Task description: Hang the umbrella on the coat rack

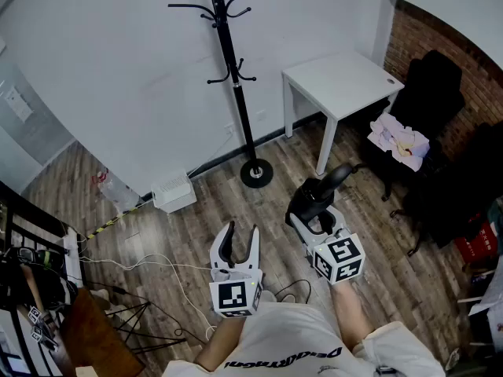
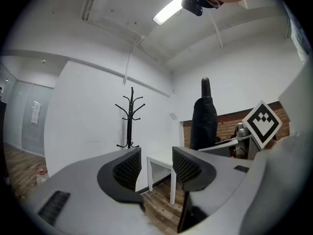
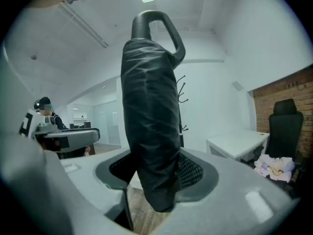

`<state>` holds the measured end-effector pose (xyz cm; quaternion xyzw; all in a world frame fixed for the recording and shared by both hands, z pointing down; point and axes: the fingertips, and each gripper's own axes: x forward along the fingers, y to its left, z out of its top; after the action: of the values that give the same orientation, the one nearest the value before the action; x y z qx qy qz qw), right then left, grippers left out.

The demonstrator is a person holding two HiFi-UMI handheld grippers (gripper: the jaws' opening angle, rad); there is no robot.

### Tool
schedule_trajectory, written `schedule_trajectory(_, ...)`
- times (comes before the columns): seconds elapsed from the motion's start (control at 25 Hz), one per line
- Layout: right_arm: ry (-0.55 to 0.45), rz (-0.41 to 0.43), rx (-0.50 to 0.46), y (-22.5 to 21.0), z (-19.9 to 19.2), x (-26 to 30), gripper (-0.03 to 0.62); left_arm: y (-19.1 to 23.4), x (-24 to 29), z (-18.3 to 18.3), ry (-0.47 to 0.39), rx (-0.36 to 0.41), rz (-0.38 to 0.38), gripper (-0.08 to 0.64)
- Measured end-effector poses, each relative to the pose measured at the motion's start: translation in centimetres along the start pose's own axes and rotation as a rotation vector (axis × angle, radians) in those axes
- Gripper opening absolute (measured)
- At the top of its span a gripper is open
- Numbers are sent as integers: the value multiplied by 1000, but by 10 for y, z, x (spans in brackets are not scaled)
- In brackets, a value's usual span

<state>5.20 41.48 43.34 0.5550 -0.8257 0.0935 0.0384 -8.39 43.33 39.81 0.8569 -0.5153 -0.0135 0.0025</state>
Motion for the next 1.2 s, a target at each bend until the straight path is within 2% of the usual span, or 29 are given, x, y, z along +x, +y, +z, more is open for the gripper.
schedule_trajectory(0.24, -8, 0, -13, -13, 2, -9, 233, -17, 3, -5, 10, -15, -1, 193)
schedule_trajectory(0.68, 2, 41, -46, -11, 1, 19, 233, -4, 24, -21, 18, 2, 25, 193)
schedule_trajectory(0.88, 19, 55, -68, -21, 1, 69, 233, 23, 62, -32, 14, -3, 35, 193)
schedule_trajectory(1.2, 50, 74, -67, -62, 20, 186, 233, 86, 178, -36, 12, -32, 38, 193)
